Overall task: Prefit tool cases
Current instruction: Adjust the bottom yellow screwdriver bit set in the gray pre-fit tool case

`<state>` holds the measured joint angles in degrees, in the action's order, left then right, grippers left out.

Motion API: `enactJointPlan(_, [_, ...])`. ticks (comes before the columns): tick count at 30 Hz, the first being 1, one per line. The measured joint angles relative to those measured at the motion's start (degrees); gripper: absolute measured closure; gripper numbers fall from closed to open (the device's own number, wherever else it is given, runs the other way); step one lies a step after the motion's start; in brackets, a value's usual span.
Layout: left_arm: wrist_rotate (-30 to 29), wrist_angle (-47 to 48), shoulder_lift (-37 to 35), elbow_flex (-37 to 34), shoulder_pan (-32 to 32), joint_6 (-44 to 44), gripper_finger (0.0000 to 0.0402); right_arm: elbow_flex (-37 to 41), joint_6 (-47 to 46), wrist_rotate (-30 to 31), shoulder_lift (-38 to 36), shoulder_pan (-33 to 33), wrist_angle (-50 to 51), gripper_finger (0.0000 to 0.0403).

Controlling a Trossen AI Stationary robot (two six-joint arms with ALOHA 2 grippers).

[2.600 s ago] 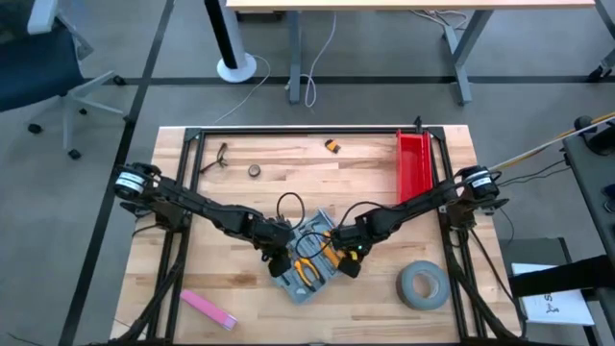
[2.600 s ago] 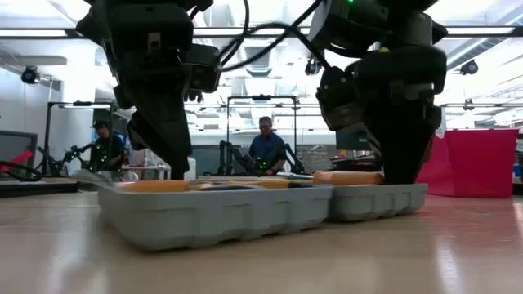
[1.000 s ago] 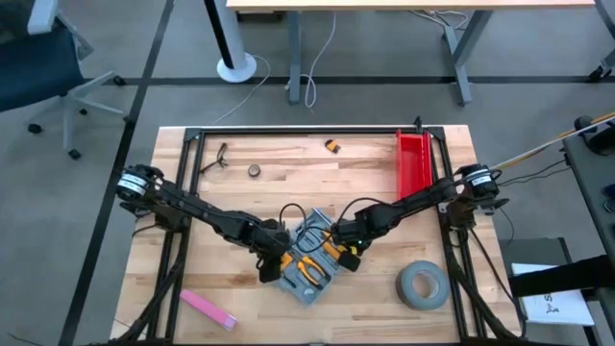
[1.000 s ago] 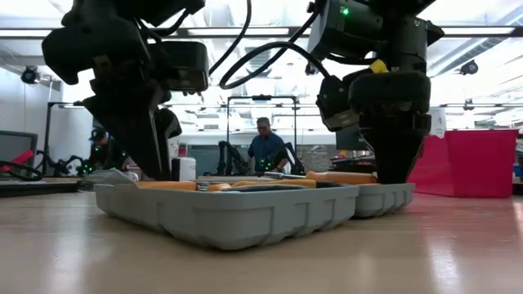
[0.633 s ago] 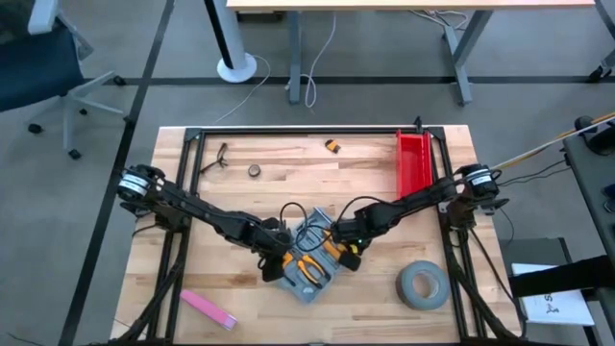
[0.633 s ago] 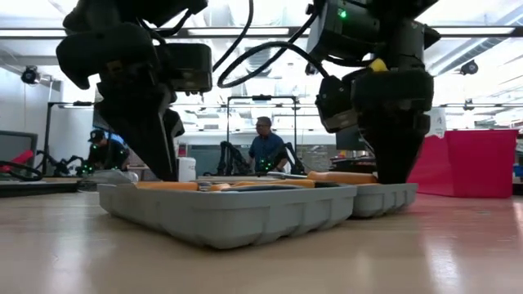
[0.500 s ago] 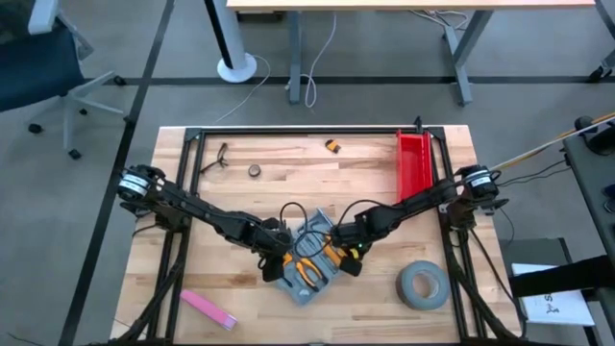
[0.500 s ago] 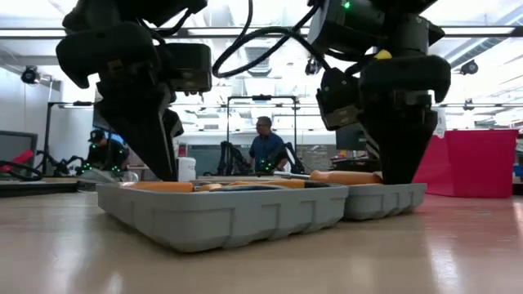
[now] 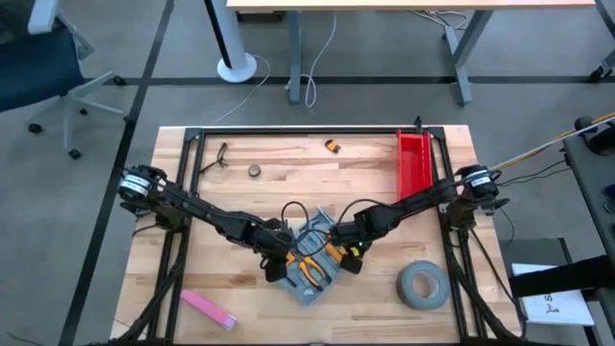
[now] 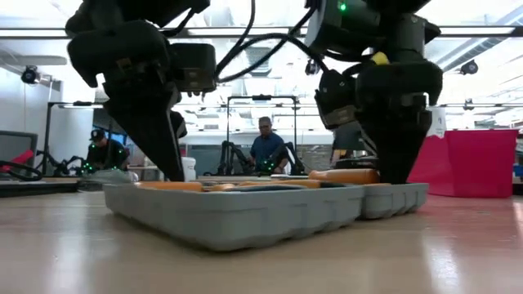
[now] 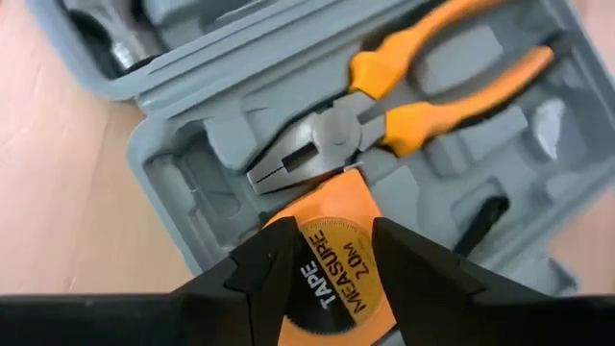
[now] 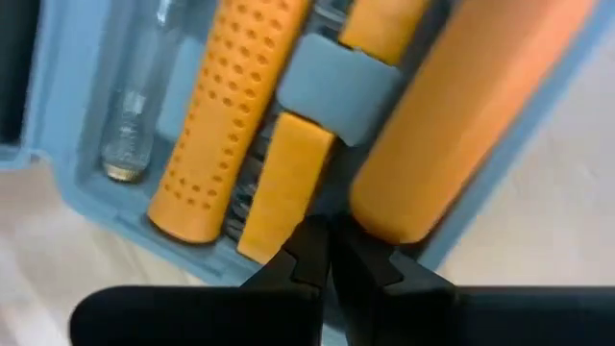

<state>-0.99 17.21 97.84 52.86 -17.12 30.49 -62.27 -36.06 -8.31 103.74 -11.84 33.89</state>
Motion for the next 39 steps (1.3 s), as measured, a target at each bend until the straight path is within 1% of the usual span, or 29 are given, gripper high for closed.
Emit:
enactJointPlan(3, [0.0, 1.0, -0.2, -0.1, -0.1, 0.0, 0.0243, -0.3, 1.0, -2.4, 0.8, -0.5, -4.1, 0.0403])
enactJointPlan(8, [0.1, 0.0, 0.0, 0.7, 0.0, 0.0, 0.0238, -0.8, 1.1, -0.2, 0.7, -0.3, -0.2, 0.0403])
enactJointPlan(12, [0.1, 1.5, 0.0, 0.9, -0.1, -0.1, 0.0239, -1.3, 1.4, -3.3, 1.6, -0.7, -5.4, 0.0403])
enactJointPlan(19, [0.1, 0.2, 0.0, 1.1, 0.0, -0.4, 0.0248, -1.6, 1.8, -0.1, 0.7, -0.4, 0.7, 0.0403])
enactJointPlan(24, [0.0, 0.3, 0.0, 1.1, 0.0, -0.4, 0.0247, -1.6, 1.9, -1.1, 0.6, -0.6, 3.3, 0.0403])
enactJointPlan(29, [0.0, 0.8, 0.0, 1.1, 0.0, 0.0, 0.0238, -1.8, 2.7, -3.6, 0.6, -0.6, 5.1, 0.0403])
enactJointPlan(35, [0.0, 0.9, 0.0, 1.0, 0.0, 0.9, 0.0232, -3.0, 4.0, -3.5, 0.5, -0.6, 10.3, 0.0403])
enactJointPlan(37, [0.0, 1.0, 0.0, 1.0, 0.0, 1.6, 0.0231, -3.0, 3.7, -3.4, 0.5, -0.5, 9.4, 0.0403])
enactJointPlan(39, [-0.1, 1.2, -0.1, 1.0, 0.0, 1.8, 0.0230, -2.9, 3.7, -3.7, 0.6, -0.8, 5.2, 0.0403])
